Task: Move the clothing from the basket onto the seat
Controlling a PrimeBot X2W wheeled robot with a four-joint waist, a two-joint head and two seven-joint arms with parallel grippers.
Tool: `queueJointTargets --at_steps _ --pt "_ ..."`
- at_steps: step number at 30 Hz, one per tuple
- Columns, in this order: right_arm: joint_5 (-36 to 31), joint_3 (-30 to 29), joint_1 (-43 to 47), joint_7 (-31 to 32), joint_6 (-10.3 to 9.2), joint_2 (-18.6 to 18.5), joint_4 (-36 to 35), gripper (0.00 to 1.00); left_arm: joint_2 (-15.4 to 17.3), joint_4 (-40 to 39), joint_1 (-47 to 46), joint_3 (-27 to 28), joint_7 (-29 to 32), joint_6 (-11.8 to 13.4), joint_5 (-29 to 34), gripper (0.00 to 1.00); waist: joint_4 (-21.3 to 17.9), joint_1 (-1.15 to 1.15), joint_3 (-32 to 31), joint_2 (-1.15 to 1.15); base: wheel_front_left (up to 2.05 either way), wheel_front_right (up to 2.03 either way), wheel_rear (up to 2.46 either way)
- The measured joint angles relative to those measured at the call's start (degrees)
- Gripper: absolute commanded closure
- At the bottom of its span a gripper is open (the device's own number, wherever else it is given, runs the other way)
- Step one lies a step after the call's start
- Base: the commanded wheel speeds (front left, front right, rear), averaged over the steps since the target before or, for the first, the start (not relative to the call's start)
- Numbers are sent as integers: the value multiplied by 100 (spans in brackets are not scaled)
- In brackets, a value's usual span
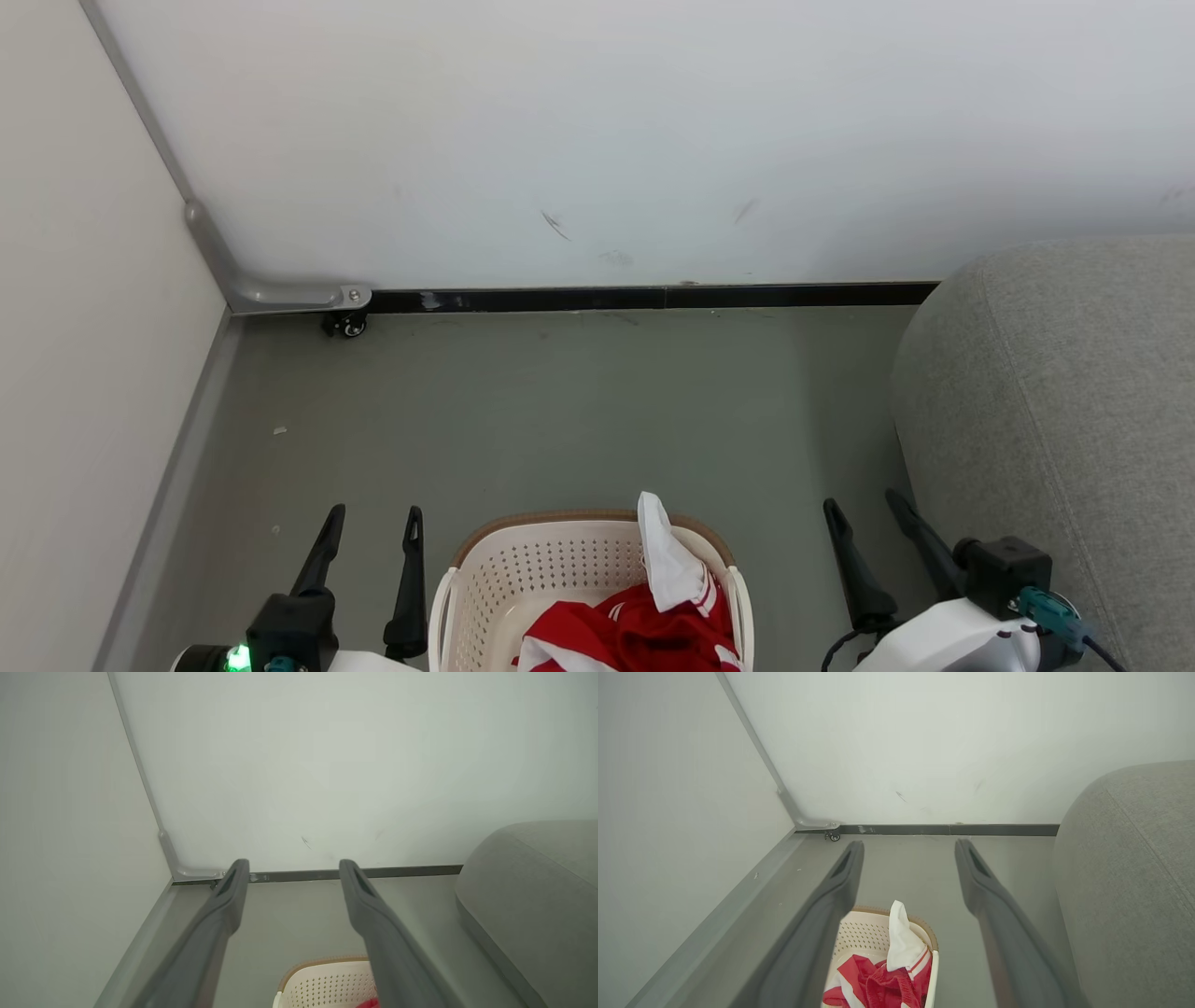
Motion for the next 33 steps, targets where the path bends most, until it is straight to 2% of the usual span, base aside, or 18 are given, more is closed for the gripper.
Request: queueJointTargets --at_steps 33 --pt "107 80 -5 7 0 1 -92 0 -11 100 -26 71 0 0 -48 0 2 -1 3 0 0 0 0"
